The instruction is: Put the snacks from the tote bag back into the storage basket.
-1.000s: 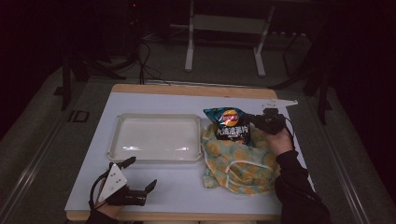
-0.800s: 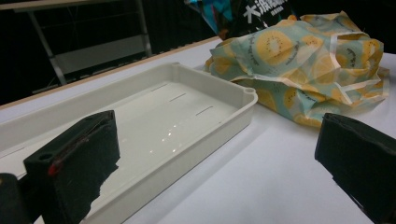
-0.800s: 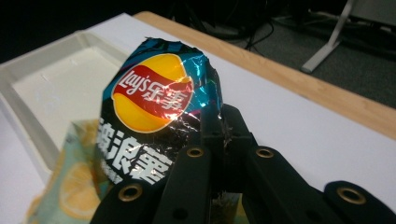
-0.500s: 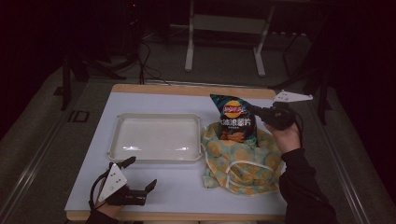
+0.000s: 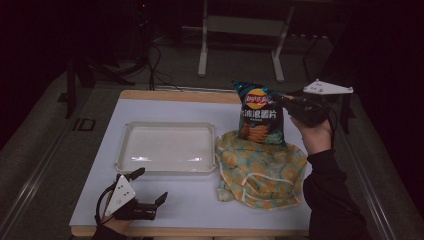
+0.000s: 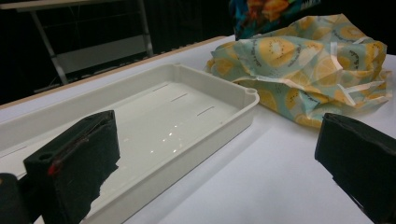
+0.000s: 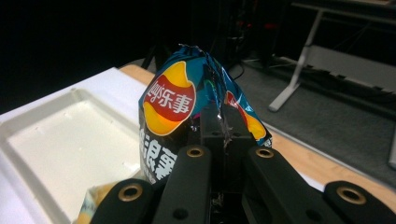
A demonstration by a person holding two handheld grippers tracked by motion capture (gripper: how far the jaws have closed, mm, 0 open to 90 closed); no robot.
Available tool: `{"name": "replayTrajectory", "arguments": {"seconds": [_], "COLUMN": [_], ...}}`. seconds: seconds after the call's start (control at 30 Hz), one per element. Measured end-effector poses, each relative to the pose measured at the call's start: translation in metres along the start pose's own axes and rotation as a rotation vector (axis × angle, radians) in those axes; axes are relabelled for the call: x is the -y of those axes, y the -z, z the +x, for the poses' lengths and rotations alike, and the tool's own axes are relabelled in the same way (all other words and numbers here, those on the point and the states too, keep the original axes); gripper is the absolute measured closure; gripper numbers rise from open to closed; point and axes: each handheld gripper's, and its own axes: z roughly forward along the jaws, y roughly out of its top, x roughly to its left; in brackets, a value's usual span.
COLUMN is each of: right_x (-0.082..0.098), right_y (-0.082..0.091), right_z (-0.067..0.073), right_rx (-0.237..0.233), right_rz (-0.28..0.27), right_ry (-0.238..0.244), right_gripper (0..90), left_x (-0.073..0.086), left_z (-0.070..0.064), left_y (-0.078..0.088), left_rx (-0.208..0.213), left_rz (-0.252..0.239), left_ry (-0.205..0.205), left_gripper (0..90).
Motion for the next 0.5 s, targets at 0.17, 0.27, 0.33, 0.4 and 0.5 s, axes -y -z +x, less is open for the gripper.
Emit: {"name": "replayTrajectory", "arguments": {"seconds": [0.17,0.27,0.33,0.4,0.5], "right_x": [-0.016,-0.024,-0.03,-0.033,-0.039], "right_y": [0.003,0.004,0.003,0.001,-0.004], "right_z": [0.004,0.008,0.013,0.016,0.024], "right_rx": [0.013,0.009,0.003,-0.004,-0.017], "right_rz": [-0.009,-0.025,-0.032,-0.038,-0.044], "right_ry": [0.007,0.011,0.013,0.021,0.029], "right_gripper": [90.0,90.0,90.0,90.0,90.0], "left_x": [0.0,0.0,0.0,0.0,0.0], "left_z": [0.0,0.0,0.0,0.0,0.001], "left_y": [0.0,0.001,0.001,0.001,0.002], "left_rx": [-0.002,-0.002,-0.002,-0.001,0.001], "left_rz": [-0.002,-0.003,-0.002,-0.004,-0.013], "left_ry": [0.002,0.003,0.002,0.005,0.013], "left_gripper": [0.4,0.4,0.4,0.4,0.4]}}
